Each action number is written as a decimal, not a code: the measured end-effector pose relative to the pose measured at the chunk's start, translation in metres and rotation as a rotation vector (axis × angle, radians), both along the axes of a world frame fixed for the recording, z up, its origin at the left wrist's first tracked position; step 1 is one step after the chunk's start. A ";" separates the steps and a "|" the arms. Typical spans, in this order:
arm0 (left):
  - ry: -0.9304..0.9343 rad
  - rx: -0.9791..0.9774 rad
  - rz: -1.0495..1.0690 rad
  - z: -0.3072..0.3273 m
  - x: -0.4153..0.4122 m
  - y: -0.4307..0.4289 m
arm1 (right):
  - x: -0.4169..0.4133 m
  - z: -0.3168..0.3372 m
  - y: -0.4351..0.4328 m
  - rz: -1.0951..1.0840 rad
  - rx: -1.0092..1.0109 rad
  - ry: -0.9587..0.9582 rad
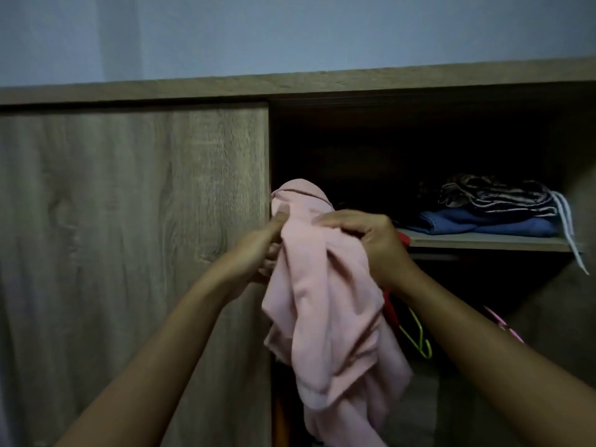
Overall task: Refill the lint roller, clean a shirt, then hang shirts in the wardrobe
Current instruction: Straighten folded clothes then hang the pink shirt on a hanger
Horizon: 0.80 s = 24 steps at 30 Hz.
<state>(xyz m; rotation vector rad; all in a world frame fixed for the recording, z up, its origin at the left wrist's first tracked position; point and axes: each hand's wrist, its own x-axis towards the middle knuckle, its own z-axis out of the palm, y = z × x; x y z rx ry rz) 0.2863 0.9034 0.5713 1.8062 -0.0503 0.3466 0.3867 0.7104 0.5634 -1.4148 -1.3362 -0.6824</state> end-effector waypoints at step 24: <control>-0.338 0.076 -0.009 -0.010 -0.014 -0.006 | -0.024 0.020 -0.019 -0.137 -0.371 -0.044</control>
